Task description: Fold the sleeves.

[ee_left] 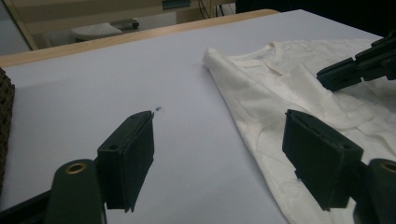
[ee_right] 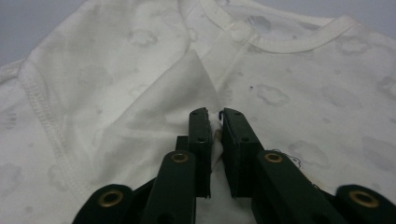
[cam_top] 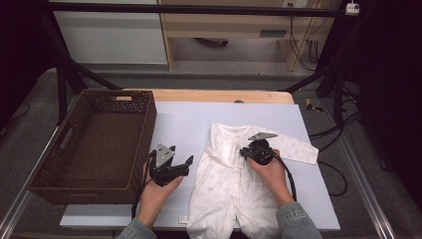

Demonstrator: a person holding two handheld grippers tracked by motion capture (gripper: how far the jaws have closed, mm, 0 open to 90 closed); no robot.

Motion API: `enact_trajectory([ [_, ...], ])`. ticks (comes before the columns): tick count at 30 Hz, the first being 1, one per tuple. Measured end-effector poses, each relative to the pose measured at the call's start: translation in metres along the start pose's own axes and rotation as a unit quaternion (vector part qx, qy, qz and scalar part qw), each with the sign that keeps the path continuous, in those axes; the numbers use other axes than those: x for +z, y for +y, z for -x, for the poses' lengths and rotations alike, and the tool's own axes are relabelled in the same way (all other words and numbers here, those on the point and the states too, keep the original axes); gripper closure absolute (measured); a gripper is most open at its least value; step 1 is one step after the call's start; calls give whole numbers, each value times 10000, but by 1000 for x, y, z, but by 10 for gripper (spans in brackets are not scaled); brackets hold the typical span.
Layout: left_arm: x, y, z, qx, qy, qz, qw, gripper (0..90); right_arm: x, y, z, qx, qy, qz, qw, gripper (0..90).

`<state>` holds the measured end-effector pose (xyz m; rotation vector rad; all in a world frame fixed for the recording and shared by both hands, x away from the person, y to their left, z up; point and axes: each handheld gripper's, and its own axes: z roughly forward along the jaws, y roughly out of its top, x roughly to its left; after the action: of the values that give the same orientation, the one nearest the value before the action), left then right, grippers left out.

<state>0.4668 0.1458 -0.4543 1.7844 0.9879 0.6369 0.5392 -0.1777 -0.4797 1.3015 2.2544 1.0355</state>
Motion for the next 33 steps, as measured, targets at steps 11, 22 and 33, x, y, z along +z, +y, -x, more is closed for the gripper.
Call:
enact_trajectory([
  [11,0,0,-2,14,57,-35,10000,254,-22,3,2,-68,-289,162,9994,863],
  [22,0,-1,-3,56,124,-86,9999,253,-50,-11,7,175,-560,401,9975,862],
  [33,1,-1,-2,111,149,-102,9998,252,-59,-21,1,101,-779,386,9962,846],
])
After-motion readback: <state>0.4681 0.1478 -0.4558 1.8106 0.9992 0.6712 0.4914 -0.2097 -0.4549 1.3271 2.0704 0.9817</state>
